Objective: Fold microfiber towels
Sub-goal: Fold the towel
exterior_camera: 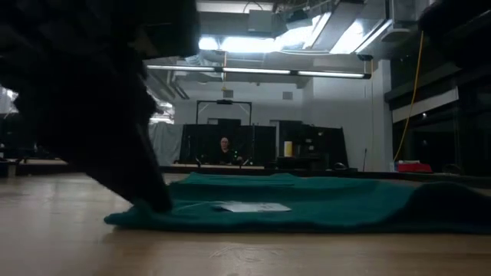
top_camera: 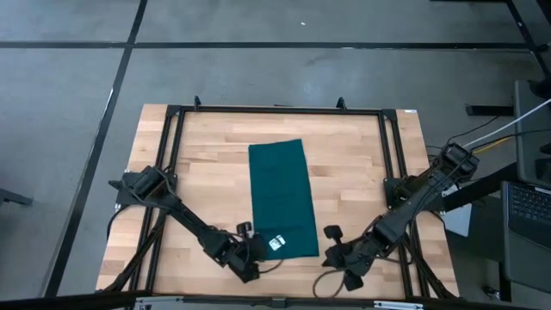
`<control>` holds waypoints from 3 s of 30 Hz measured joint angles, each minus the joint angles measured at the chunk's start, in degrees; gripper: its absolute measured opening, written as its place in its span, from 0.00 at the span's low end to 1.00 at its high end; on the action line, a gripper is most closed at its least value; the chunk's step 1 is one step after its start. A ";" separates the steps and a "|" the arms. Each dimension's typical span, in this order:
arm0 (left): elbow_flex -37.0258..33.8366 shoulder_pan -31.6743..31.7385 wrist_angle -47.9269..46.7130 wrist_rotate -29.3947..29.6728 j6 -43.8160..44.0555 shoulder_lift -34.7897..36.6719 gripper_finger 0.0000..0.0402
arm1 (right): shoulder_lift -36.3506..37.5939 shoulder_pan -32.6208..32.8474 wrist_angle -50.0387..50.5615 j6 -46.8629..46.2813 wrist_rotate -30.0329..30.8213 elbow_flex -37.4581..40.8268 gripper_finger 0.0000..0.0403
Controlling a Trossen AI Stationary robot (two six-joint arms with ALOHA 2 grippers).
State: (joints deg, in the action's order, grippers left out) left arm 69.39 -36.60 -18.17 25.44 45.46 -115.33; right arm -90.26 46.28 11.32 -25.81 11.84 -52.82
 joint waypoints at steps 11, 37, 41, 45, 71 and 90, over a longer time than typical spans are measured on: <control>1.53 -4.39 -4.44 3.42 7.76 1.18 0.01 | -1.36 -2.39 2.88 0.83 3.09 0.00 0.03; 2.88 -4.85 -2.63 0.06 -21.01 0.94 0.20 | -14.19 -4.99 -6.00 6.45 -4.76 0.04 0.43; 2.86 -4.87 -2.59 0.06 -19.48 0.94 0.21 | -15.31 -5.49 -7.95 6.30 -5.31 0.02 0.38; 2.62 -5.24 -2.49 -0.03 -17.75 0.94 0.21 | -15.47 -5.92 -8.69 6.56 -5.42 0.02 0.33; 1.59 -8.45 -1.35 -5.14 -12.78 2.25 0.21 | -20.59 -7.45 -15.42 5.23 -4.33 -0.35 0.26; 0.30 -7.08 -2.48 -1.51 -22.32 3.89 0.21 | -20.64 -7.88 -15.95 3.72 -3.85 -0.12 0.10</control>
State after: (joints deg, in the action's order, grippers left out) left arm 69.69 -43.68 -20.65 23.92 23.14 -111.44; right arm -110.90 38.40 -4.63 -22.09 7.99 -52.94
